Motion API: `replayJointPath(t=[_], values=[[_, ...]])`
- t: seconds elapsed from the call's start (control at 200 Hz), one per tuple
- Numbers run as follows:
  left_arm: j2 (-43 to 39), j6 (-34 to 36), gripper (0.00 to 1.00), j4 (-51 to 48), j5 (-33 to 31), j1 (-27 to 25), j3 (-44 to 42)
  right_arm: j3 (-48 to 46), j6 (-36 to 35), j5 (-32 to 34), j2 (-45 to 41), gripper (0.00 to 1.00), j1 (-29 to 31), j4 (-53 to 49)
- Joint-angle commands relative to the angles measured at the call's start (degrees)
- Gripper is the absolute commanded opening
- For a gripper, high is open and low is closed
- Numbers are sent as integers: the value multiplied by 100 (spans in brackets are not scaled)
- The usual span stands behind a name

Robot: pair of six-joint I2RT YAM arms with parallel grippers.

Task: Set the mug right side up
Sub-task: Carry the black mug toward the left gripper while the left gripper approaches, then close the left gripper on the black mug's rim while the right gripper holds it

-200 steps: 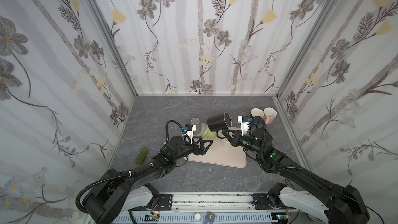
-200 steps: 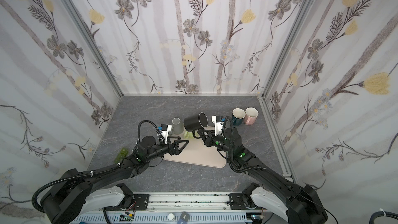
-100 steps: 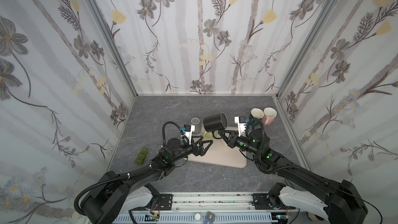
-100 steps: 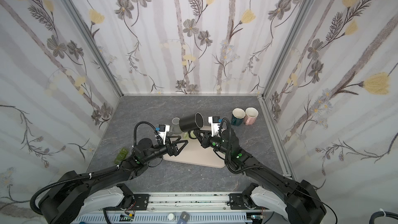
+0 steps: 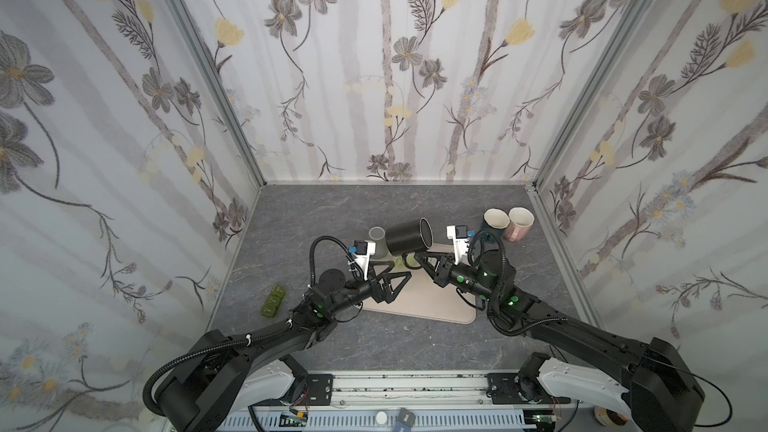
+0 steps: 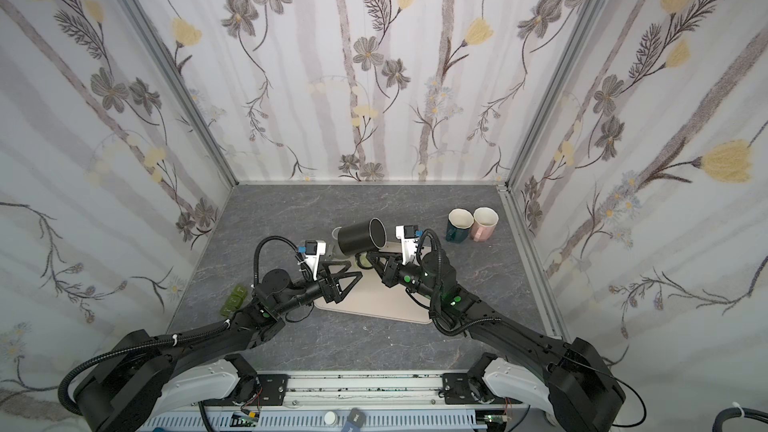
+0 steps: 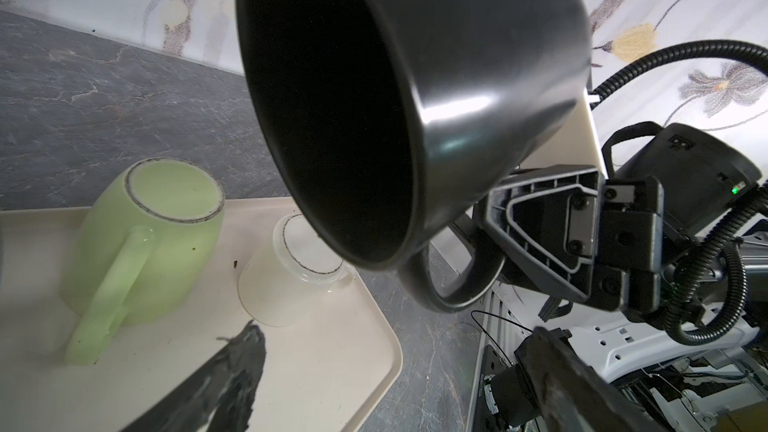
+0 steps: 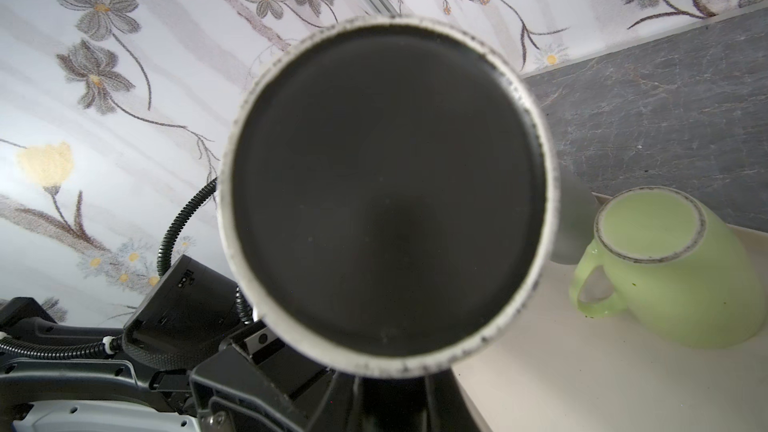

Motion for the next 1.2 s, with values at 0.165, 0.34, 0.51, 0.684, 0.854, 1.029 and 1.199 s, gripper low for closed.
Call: replayJointPath(t=[0.165,0.34,0.51,0.684,0.854,1.029,1.199], values=[[-15,-59,90,485,240,3,-24,72,58,-57,305,0,169,1235],[26,-53,84,521,231,1,-21,141,112,-113,491,0,248,1422],[6,-9,75,574,250,2,-41,170,186,-245,645,0,293,1636],[-92,82,68,583,145,2,-106,76,277,-331,702,0,312,1755],[-216,209,66,552,-38,7,-155,-148,423,-323,759,0,312,2115],[-126,201,64,668,-164,0,-70,-210,515,-453,944,0,328,2441],[144,119,61,829,-311,2,77,-235,542,-483,985,0,330,2603]])
